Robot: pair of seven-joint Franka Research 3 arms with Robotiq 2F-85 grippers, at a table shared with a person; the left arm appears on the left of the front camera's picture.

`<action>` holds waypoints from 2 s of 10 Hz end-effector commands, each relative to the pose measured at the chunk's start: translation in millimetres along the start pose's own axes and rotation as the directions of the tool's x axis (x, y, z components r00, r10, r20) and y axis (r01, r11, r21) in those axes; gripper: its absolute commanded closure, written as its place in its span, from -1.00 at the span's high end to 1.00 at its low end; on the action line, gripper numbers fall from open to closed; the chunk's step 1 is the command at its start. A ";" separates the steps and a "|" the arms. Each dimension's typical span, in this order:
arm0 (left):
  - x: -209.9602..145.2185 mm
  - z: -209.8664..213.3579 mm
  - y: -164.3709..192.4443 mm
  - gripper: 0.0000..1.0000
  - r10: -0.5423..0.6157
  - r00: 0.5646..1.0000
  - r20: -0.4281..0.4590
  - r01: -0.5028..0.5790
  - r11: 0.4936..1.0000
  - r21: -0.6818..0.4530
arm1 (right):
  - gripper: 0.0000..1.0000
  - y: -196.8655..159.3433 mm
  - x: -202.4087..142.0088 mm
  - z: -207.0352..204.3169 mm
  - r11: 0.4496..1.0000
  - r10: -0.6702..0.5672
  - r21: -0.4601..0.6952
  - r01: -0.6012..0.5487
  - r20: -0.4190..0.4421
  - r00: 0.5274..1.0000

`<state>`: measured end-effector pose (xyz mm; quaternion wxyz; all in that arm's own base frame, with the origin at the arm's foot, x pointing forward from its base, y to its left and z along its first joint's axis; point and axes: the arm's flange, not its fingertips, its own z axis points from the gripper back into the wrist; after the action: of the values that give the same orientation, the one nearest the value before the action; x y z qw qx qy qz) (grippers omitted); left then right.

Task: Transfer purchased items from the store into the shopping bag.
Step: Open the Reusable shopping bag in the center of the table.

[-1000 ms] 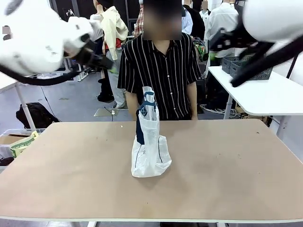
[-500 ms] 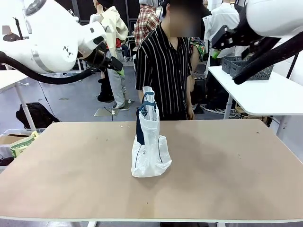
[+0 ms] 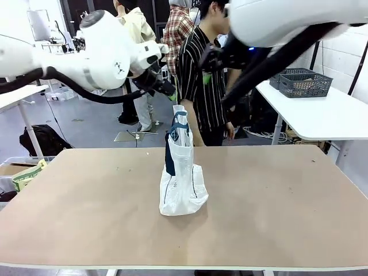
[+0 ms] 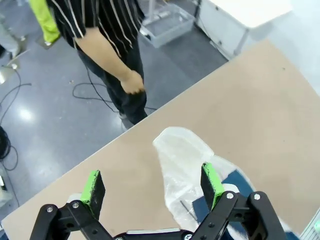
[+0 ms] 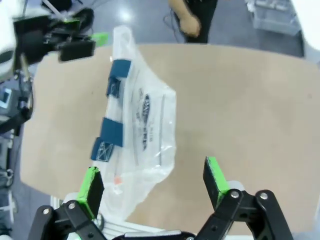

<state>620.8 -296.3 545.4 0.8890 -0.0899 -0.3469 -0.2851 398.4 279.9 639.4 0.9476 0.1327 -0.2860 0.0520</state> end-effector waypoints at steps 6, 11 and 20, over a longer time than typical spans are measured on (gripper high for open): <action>22.0 -44.6 -3.2 1.00 0.063 0.983 -0.172 -0.070 0.997 -0.037 | 1.00 50.6 -6.8 -77.7 0.994 -0.078 -0.088 0.067 -0.130 0.988; 12.1 -33.9 7.8 1.00 0.117 0.980 -0.162 -0.121 0.993 -0.013 | 1.00 36.7 -24.7 -92.4 0.983 -0.122 -0.152 0.101 -0.139 0.983; -6.8 -38.1 -0.6 1.00 0.130 0.950 -0.282 -0.145 0.989 -0.032 | 1.00 38.3 -39.2 -116.3 0.971 -0.121 -0.225 0.079 -0.183 0.976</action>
<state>645.7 -311.4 512.2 0.9392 -0.0882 -0.2139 -0.2538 422.6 343.2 537.9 0.9810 0.0544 -0.1863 -0.0003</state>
